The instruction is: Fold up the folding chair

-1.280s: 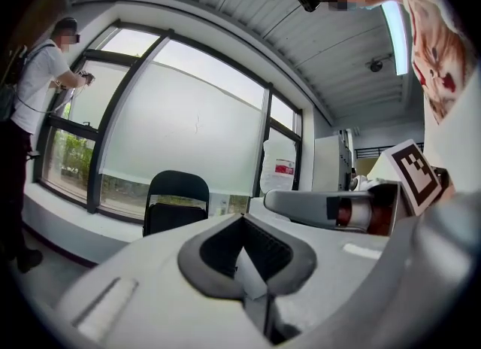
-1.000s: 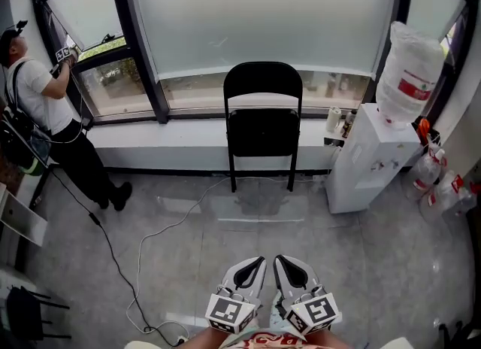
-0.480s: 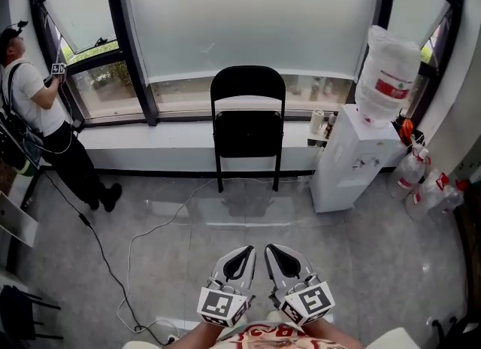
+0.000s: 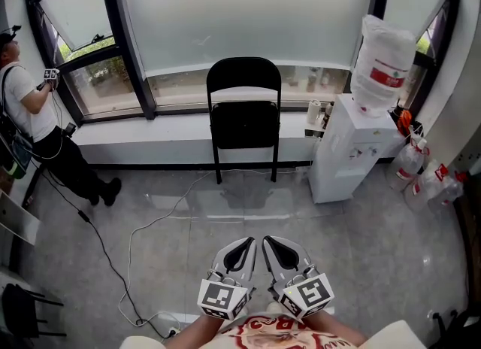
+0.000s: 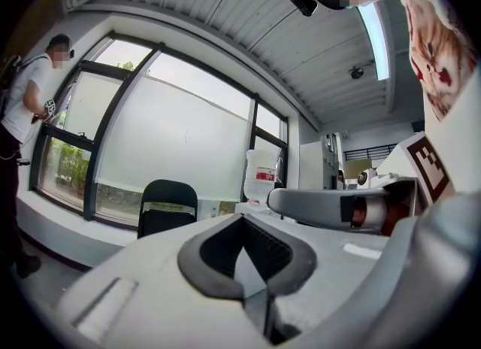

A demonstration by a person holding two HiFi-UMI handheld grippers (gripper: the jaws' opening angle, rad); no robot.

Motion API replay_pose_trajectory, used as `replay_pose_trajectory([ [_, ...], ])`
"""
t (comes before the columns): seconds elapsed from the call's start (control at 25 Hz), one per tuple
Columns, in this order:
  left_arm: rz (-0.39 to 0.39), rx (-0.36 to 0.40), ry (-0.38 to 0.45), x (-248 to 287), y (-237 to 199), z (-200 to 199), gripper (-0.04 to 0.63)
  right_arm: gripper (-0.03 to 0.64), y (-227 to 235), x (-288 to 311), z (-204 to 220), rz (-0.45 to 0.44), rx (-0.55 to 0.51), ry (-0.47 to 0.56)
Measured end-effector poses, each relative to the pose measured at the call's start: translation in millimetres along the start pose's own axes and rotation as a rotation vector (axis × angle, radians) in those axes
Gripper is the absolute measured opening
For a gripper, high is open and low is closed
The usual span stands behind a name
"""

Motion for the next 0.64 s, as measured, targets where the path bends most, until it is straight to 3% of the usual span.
replay_pose_trajectory([
  [0.64, 0.032, -0.020, -0.024, -11.2, 7.5, 1.5, 0.001, 0.021, -14.0, -7.6, 3.6, 0.002, -0.019, -0.006],
])
Point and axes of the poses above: the fingertips, and each gripper's own axes: x forward along the fingers, y to its right, z out of its underside, the point moved 8 cm from there along -x, backward along the fingers, and after that the axes turned 4 degrees about z, right-handed, at the moved point
